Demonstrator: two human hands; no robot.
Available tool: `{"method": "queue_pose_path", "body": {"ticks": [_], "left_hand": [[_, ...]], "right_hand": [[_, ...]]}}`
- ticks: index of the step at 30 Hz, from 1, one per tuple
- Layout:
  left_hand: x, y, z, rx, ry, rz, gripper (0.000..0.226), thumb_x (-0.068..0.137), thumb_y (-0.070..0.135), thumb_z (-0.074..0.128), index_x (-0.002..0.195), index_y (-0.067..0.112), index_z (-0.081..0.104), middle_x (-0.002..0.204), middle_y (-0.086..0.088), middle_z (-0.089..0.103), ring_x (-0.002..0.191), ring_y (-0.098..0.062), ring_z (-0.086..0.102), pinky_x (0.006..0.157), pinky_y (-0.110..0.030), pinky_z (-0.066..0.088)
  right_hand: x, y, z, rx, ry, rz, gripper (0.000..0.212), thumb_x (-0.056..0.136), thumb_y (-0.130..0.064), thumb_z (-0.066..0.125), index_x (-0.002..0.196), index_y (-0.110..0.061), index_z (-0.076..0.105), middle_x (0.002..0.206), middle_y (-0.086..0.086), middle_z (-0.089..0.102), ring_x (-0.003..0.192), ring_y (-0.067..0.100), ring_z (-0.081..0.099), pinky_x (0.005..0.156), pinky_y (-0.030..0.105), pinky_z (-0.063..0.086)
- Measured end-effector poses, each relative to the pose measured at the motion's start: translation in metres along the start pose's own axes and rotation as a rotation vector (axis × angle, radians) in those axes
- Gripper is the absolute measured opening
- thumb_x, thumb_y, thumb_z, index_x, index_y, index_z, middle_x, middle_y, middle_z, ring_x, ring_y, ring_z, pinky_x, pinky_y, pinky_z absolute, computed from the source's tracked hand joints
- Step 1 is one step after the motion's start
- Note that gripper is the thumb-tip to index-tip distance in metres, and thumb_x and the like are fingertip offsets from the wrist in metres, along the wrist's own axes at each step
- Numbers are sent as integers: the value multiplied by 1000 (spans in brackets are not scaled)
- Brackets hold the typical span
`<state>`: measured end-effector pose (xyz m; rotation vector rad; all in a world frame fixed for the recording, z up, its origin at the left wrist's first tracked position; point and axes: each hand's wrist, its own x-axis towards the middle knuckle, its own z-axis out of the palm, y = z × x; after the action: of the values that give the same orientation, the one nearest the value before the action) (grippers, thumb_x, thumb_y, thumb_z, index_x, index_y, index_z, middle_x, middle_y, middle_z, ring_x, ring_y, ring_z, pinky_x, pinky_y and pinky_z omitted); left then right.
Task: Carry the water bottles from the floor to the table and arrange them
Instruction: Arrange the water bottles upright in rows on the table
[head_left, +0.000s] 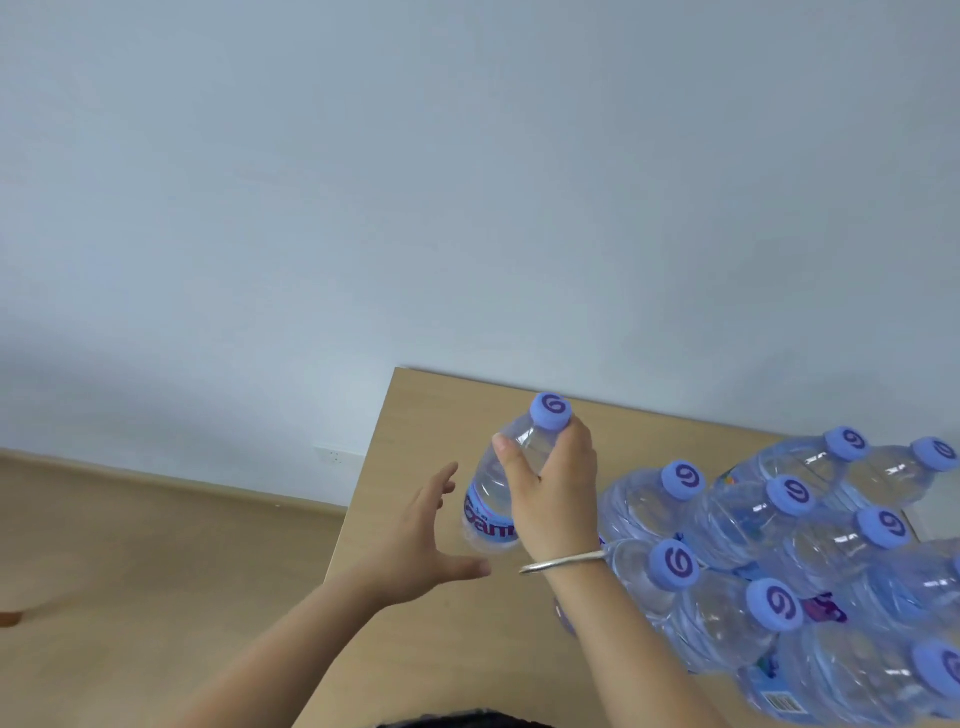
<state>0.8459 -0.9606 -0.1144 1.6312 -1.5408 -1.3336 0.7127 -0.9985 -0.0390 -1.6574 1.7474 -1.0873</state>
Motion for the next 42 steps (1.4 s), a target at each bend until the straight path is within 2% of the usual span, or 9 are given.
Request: {"method": "queue_pose_path", "body": {"ticks": [3,8,12,14,19,22,27,34,42], "left_hand": [[-5,12,-9,-163,54,78,89,59,20,87,130,32,36,124,11,54,107,3,53,81,-7,40],[-22,34,-32,-370,26,145,62,51,23,85,107,15,59,97,-10,69,89,-29,66,78,-41,56],[-33,43,-48,-489,-157,170,37,59,20,79,93,17,66,85,-5,69,75,-16,64,67,-24,52],[-36,42,-57,-486,-205,162,37,60,26,77,94,16,66,88,-6,68,79,-18,62,71,-26,52],[-34,30,-74,-425,-188,102,54,57,25,81,106,15,61,95,-2,71,87,-15,66,75,-24,51],[-26,22,-86,-341,-200,94,60,58,27,82,112,16,59,104,0,71,100,-14,64,86,-25,49],[-2,1,-98,-271,-141,92,61,60,27,85,115,20,59,114,5,68,112,-8,59,99,-26,44],[63,-37,-109,-45,69,-12,70,51,34,89,112,35,54,102,20,65,97,14,55,77,-4,42],[139,-49,-112,-14,142,-40,66,52,31,88,109,28,54,83,24,60,73,9,56,54,-3,39]], "right_hand": [[11,-28,-12,162,-68,15,42,77,-37,71,103,-8,55,106,7,59,104,25,55,92,36,44],[32,-67,-29,324,-179,124,37,67,-46,74,88,-17,61,99,8,63,88,17,62,69,27,49],[51,-78,-39,552,-556,240,47,69,-37,71,107,-12,58,98,5,67,89,20,64,84,40,48],[55,-78,-39,571,-660,257,51,76,-29,72,118,-13,50,109,7,69,99,25,66,92,43,48],[54,-81,-23,579,-692,77,47,78,-19,68,116,-1,47,104,9,69,97,26,66,68,21,51],[58,-85,-10,504,-754,-35,54,73,-21,63,118,3,44,106,12,66,105,35,61,87,43,51],[76,-85,14,427,-805,-37,52,68,-18,66,114,-1,48,110,22,64,98,31,61,80,38,45],[122,-76,54,199,-822,-26,21,77,-1,69,91,-12,58,83,-2,58,78,9,53,73,18,43],[163,-69,86,5,-803,-50,15,77,-15,74,86,-20,64,80,-14,63,73,-8,56,72,6,44]]}}
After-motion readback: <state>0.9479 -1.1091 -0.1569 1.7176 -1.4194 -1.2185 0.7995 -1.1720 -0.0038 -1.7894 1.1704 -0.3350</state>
